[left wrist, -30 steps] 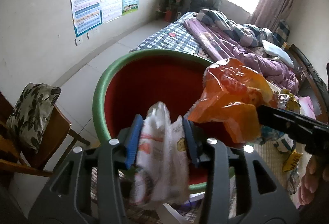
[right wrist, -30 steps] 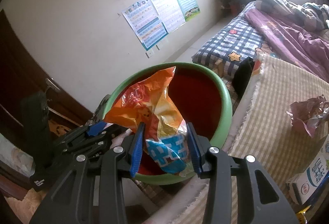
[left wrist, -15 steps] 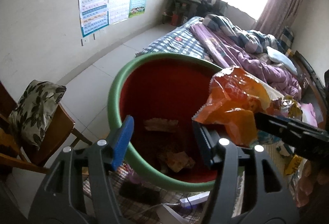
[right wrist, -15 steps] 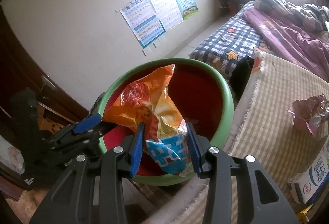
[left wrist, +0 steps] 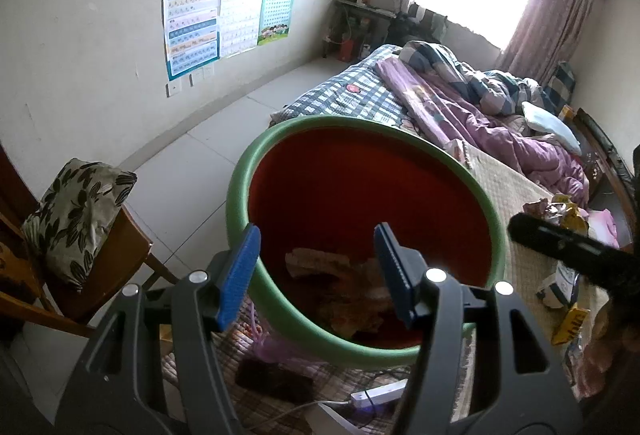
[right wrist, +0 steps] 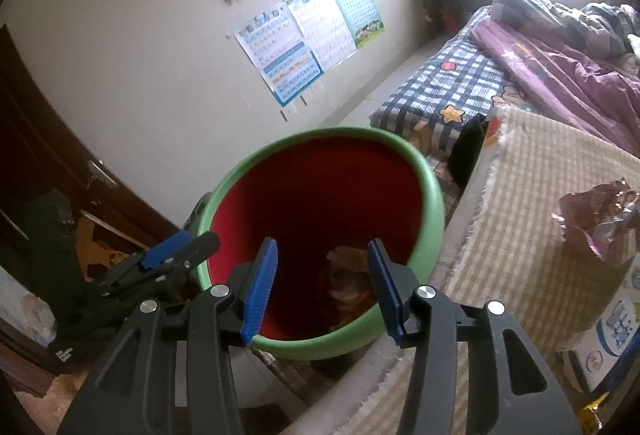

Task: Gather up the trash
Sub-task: 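Release the white packet into the green bin with the left tool while the right tool releases the orange bag, then grasp the silver-blue snack wrapper with the right tool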

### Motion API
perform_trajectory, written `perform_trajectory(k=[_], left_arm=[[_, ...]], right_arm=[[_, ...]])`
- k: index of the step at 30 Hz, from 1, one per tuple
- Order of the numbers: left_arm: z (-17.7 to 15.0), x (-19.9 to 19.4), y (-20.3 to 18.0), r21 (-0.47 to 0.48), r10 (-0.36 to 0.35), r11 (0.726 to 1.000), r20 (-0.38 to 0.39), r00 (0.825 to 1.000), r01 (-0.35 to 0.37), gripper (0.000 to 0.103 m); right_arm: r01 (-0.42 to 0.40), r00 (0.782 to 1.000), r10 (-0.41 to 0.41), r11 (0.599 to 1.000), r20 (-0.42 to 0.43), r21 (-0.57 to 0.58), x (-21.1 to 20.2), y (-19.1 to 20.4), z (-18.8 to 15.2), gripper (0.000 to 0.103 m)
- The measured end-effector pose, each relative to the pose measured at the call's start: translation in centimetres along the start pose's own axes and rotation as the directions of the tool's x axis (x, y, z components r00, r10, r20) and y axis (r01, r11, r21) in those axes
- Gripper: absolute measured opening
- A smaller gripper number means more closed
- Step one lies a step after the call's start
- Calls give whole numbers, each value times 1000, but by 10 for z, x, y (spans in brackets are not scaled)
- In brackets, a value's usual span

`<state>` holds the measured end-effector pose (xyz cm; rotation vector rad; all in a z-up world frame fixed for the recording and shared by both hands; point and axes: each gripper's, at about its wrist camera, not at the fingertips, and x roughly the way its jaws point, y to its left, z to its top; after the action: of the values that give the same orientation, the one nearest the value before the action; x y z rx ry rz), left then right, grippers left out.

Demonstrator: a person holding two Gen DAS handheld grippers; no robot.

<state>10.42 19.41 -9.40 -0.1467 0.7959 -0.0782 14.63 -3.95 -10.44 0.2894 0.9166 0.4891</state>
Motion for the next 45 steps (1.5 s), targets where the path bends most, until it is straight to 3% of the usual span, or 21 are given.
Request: perform_trajectory(k=[9,16,31,36,38,45], left_arm=[[-3,-19,-20,-5,-17,1000,48,999,17,57],[-15,-29,-52,15,-37,999,46,998,37,57],[-61,-47,-150,72,-92,993,-4,996,92,59],[-78,-47,-170,71,-91,993,-33,995,93,59],[-82,-47,-176,69,-89,993,-37,995,91,59],[-87,-45,-198,85,-88,992,-48,995,92,59]], right_arm=[[34,996,-37,999,78,39,-55,-28,-3,47],[75,993,-83,993,88,89,-99,-64,-24,48],[140,989,-145,972,16,190,-169,-152,-102,48],[133,991,-125,964,-51,229,-169,-174,-130,49],[129,990,-114,965,-78,230,-166,-176,-140,54],[105,986,-76,973,-148,203,-154,-172,-154,55]])
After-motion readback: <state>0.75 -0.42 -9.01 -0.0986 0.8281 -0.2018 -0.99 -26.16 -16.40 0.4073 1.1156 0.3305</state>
